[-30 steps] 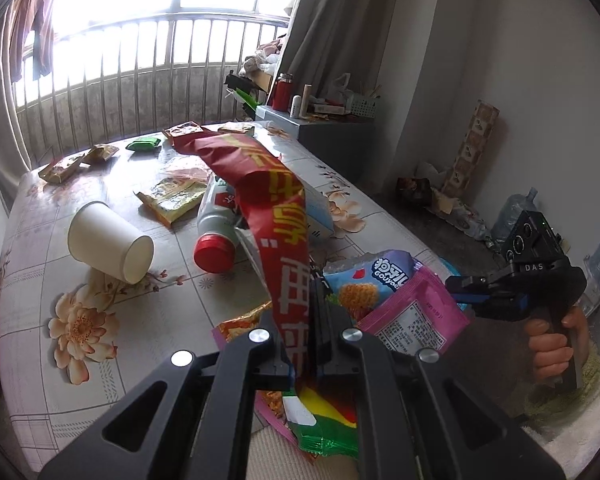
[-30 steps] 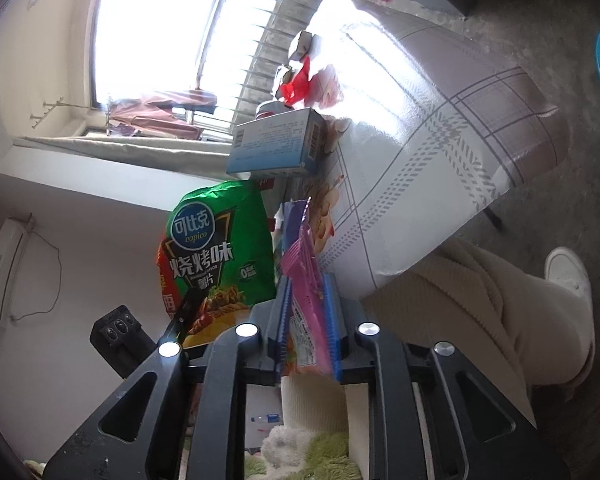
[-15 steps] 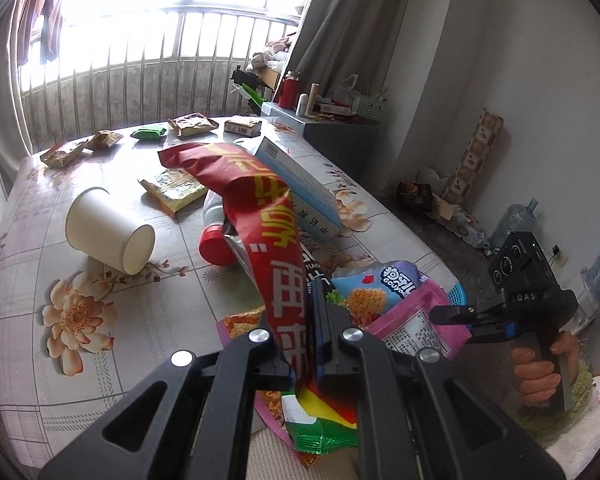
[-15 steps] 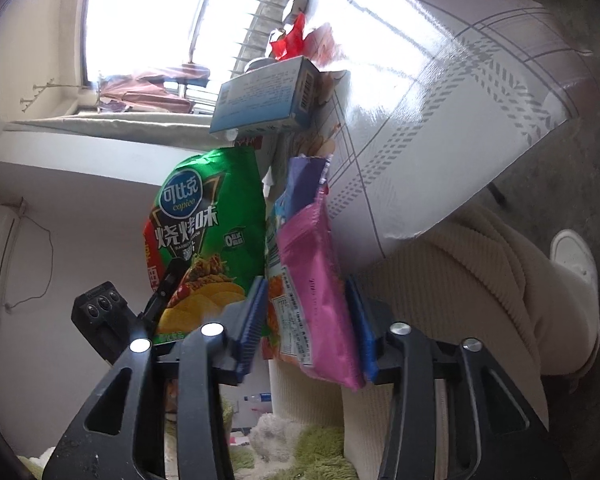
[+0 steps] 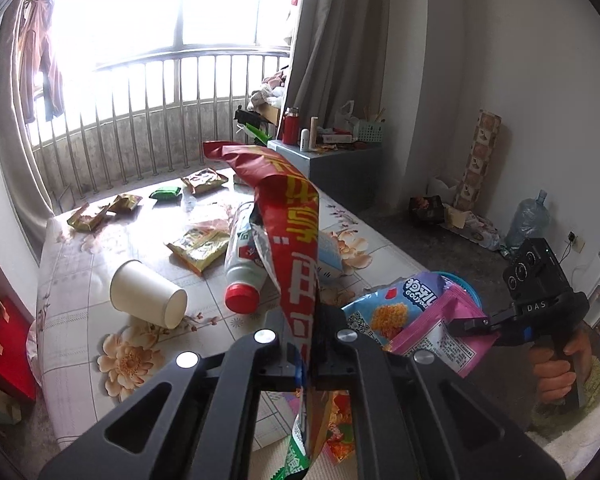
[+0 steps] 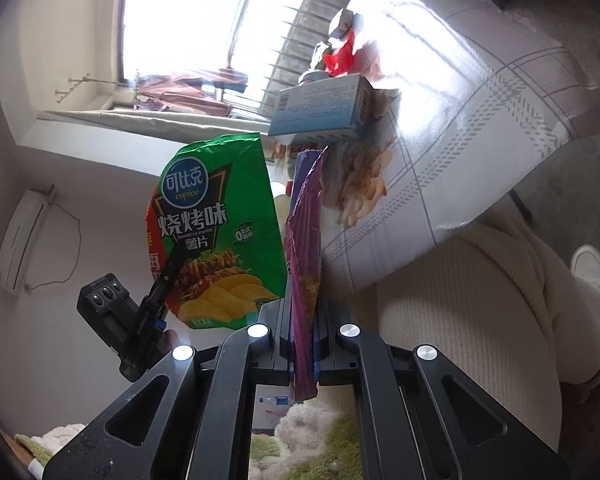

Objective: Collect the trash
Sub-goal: 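Carry both bags to the blue wastebasket and open both grippers over it, then move both empty grippers back toward the table, then grasp the blue medicine box with the right gripper while the left grasps the white paper cup, then carry the box and cup to the blue wastebasket and open both grippers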

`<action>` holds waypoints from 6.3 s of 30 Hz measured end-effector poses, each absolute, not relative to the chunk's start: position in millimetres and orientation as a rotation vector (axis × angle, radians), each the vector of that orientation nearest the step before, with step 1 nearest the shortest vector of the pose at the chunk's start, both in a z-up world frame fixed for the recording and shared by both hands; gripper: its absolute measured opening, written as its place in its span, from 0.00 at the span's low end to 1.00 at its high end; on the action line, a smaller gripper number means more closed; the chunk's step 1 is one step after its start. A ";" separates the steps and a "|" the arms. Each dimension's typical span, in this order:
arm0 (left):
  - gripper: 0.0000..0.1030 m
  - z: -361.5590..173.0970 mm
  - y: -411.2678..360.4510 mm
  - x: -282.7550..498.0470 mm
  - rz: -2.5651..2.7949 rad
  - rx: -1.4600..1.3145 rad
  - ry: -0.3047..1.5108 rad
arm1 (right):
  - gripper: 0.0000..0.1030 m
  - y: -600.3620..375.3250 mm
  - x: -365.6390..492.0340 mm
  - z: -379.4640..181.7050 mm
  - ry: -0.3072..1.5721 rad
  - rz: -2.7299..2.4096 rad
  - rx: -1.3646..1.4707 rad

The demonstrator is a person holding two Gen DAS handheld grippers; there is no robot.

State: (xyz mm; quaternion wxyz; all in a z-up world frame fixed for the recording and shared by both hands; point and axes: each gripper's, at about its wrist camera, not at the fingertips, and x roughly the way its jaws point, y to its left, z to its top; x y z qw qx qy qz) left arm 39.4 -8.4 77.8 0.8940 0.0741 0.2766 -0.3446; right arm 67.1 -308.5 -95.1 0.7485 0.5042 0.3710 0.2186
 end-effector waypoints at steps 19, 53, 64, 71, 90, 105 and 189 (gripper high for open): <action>0.02 136.0 -150.9 28.3 -1.007 0.194 0.440 | 0.04 -438.0 -65.5 -64.6 0.437 0.220 1.241; 0.68 -128.1 -604.2 62.3 -1.086 0.695 0.891 | 0.54 -605.0 -57.7 -254.7 0.594 -0.803 1.238; 0.75 -68.8 -553.1 61.8 -1.127 0.526 0.859 | 0.62 -571.6 -134.0 -241.7 0.449 -0.860 1.314; 0.80 -3.6 -487.8 48.1 -1.175 0.425 0.835 | 0.65 -539.7 -152.1 -189.5 0.435 -0.808 1.203; 0.88 71.1 -166.2 63.5 -0.930 0.108 0.718 | 0.76 -434.4 -79.3 -79.7 0.595 -0.419 0.829; 0.89 33.0 26.3 88.9 -0.543 -0.073 0.655 | 0.76 -341.3 46.8 -54.0 0.762 -0.091 0.653; 0.66 -9.7 84.4 187.9 -0.306 -0.457 0.885 | 0.74 -262.0 174.1 -61.7 0.958 -0.107 0.440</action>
